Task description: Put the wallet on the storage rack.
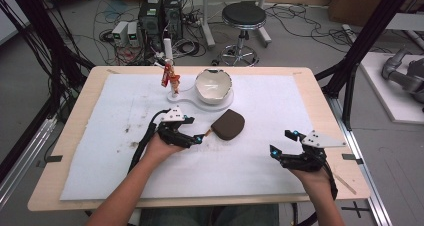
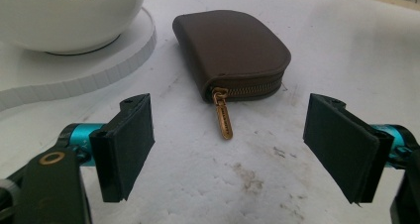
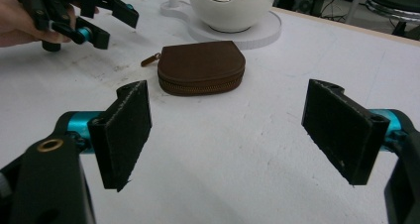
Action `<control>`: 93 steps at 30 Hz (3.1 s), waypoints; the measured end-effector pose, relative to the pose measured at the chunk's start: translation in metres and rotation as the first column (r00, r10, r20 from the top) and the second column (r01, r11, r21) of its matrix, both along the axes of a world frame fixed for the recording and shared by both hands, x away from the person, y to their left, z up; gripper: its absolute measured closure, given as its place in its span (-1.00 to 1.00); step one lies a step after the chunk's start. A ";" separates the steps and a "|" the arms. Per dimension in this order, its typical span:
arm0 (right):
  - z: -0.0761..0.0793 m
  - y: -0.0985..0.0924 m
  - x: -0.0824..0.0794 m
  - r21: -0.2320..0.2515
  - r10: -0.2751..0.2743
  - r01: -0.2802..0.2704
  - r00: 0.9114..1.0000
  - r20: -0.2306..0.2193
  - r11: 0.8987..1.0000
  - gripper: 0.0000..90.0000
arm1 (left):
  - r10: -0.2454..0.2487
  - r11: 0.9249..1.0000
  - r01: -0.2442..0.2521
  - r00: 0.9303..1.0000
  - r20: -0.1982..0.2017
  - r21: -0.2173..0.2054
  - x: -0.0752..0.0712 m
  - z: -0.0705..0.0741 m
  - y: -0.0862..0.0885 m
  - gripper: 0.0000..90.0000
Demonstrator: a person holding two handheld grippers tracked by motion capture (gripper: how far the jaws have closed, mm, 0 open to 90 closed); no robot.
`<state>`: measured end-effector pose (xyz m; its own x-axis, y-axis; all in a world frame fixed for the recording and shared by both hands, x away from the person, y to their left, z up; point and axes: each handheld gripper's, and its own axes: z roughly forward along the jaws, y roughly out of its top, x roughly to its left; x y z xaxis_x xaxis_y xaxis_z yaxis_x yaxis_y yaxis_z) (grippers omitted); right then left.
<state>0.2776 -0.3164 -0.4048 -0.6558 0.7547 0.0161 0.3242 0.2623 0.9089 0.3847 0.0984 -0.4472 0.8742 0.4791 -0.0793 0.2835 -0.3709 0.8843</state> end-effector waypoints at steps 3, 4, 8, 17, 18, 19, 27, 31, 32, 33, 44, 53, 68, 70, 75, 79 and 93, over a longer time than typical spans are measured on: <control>0.001 0.000 0.001 0.001 0.001 -0.001 1.000 0.008 1.000 -0.57 | -0.013 1.000 0.013 1.000 -0.008 0.020 0.004 -0.001 -0.010 -0.56; 0.001 0.001 0.001 0.003 0.001 -0.001 1.000 0.003 1.000 -0.57 | -0.016 0.999 0.016 1.000 -0.009 0.030 0.005 -0.002 -0.013 -0.56; 0.000 0.001 0.002 -0.003 0.003 -0.003 1.000 0.005 1.000 -0.57 | -0.009 0.996 0.013 0.999 -0.040 0.084 0.011 -0.007 -0.024 -0.53; 0.000 0.001 0.004 0.000 -0.002 0.002 1.000 0.001 1.000 -0.57 | -0.002 0.990 0.008 0.999 -0.038 0.144 0.015 -0.008 -0.033 -0.37; 0.000 0.001 0.004 -0.004 0.000 0.000 1.000 0.006 1.000 -0.57 | -0.004 0.989 0.009 0.999 -0.035 0.149 0.015 -0.008 -0.035 -0.31; 0.000 0.001 0.004 -0.004 0.000 0.000 1.000 0.006 1.000 -0.57 | -0.004 0.987 0.009 1.000 -0.031 0.160 0.015 -0.008 -0.037 -0.31; 0.000 0.000 0.004 0.001 -0.008 0.008 1.000 0.008 1.000 -0.57 | 0.017 0.975 -0.015 1.000 -0.007 0.223 0.014 -0.010 -0.045 0.18; 0.000 0.000 0.004 -0.001 -0.008 0.008 1.000 0.002 1.000 -0.57 | -0.002 0.975 0.003 1.000 -0.004 0.220 0.013 -0.010 -0.045 0.27; 0.000 0.000 0.004 -0.001 -0.008 0.008 1.000 0.001 1.000 -0.57 | -0.014 0.974 0.013 1.000 0.001 0.227 0.012 -0.010 -0.045 0.34; 0.000 0.000 0.004 0.000 -0.006 0.006 1.000 -0.001 1.000 -0.57 | -0.016 0.974 0.016 1.000 -0.001 0.226 0.012 -0.010 -0.045 0.40; -0.001 0.003 0.005 -0.008 0.003 -0.003 1.000 -0.005 1.000 -0.57 | -0.044 0.972 0.043 0.999 -0.002 0.231 0.010 -0.010 -0.046 0.74; 0.000 0.006 0.004 -0.004 0.007 -0.007 1.000 -0.005 1.000 -0.57 | -0.063 0.969 0.056 0.998 0.022 0.240 0.010 -0.010 -0.047 0.96; 0.000 0.006 0.005 0.012 0.016 -0.016 1.000 -0.010 1.000 -0.57 | -0.057 0.998 0.057 0.997 0.044 0.008 0.005 0.018 -0.028 0.96; 0.001 0.006 0.005 0.017 0.015 -0.015 1.000 -0.008 1.000 -0.57 | -0.053 0.998 0.055 0.997 0.049 -0.036 0.004 0.023 -0.025 0.96; 0.001 0.006 0.005 0.017 0.015 -0.014 1.000 -0.007 1.000 -0.57 | -0.063 0.988 0.069 0.997 0.045 -0.138 0.004 0.035 -0.020 0.96; 0.001 0.006 0.005 0.017 0.015 -0.015 1.000 -0.009 1.000 -0.57 | -0.080 0.982 0.088 0.995 0.054 -0.166 0.006 0.046 -0.018 0.96; 0.001 0.006 0.006 0.015 0.016 -0.016 1.000 -0.007 1.000 -0.57 | -0.100 0.945 0.096 0.995 0.006 -0.313 0.019 0.065 -0.011 0.96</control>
<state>0.2832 -0.3105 -0.4036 -0.6678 0.7436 0.0327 0.3270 0.2536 0.9104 0.4038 0.0872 -0.3821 0.9139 0.3407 -0.2205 0.2692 -0.1024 0.9576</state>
